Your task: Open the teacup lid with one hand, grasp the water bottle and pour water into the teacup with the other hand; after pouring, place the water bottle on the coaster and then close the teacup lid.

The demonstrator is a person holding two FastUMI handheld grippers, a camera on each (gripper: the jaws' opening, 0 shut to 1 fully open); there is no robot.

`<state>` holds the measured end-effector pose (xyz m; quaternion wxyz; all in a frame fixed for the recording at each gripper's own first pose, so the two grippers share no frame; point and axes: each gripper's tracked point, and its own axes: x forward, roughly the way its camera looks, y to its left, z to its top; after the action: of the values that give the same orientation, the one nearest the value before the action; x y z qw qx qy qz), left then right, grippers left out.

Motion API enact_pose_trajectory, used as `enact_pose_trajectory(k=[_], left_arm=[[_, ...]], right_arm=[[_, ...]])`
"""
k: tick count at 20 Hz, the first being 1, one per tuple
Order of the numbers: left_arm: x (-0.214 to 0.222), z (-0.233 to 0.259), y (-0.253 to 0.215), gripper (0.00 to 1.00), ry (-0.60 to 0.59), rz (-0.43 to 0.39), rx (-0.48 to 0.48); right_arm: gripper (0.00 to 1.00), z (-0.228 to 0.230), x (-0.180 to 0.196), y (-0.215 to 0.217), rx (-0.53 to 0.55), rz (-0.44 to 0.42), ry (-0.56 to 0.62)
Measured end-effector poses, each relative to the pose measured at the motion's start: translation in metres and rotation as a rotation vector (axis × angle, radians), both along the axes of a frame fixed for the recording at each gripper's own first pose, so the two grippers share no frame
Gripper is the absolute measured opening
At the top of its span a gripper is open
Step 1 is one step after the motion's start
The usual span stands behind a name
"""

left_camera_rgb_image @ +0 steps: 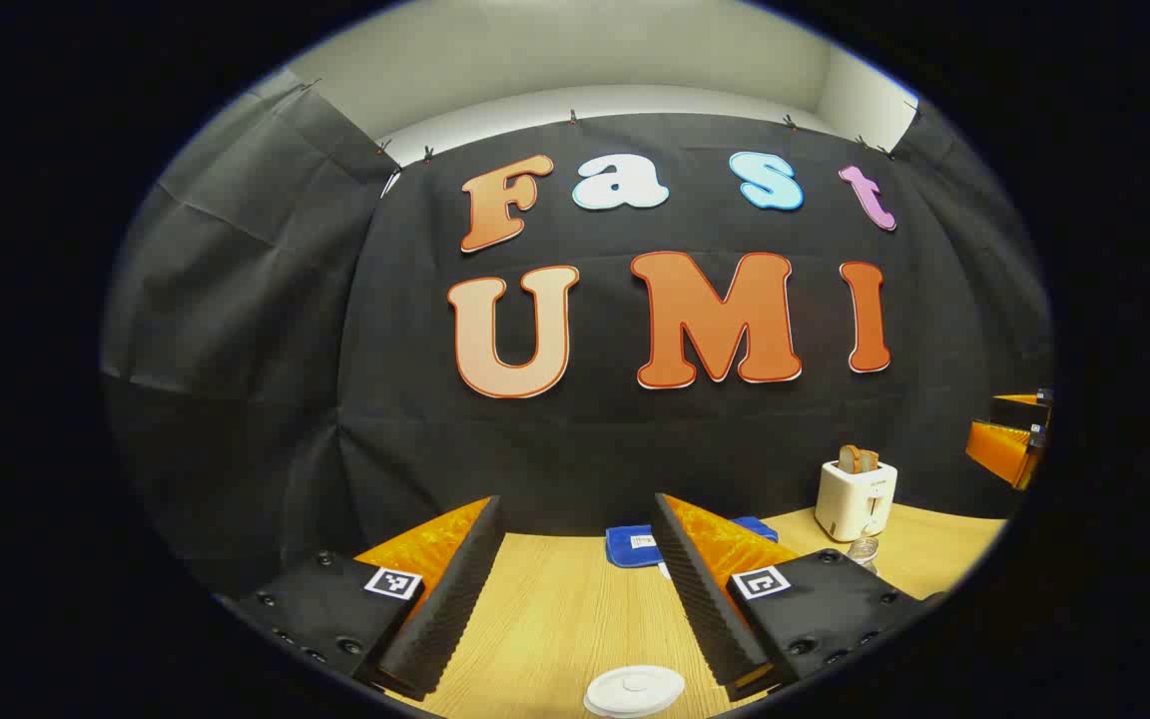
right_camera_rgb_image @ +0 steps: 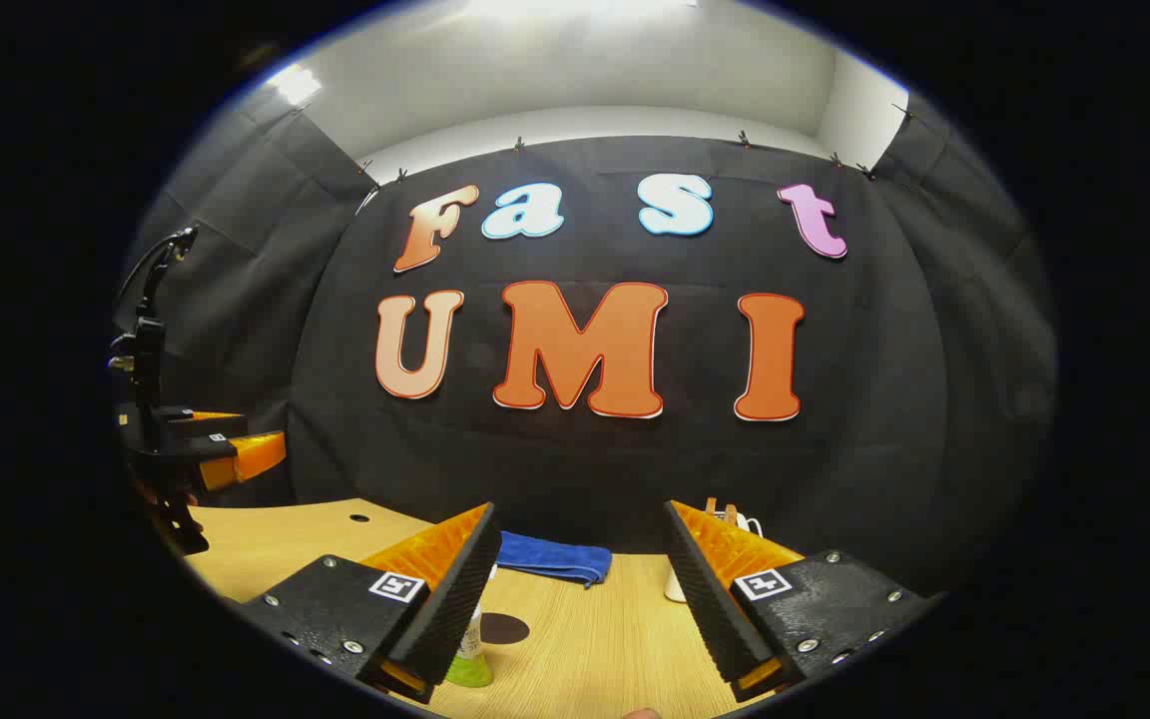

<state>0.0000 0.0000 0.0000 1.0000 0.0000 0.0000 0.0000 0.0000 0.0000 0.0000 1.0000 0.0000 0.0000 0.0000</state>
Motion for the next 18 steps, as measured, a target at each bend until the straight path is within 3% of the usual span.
enact_pose_trajectory(k=[18], left_arm=[[-0.007, 0.003, 0.0, 0.96, -0.003, -0.006, -0.017]], right_arm=[[0.97, -0.004, 0.0, 0.012, 0.007, 0.043, 0.005]])
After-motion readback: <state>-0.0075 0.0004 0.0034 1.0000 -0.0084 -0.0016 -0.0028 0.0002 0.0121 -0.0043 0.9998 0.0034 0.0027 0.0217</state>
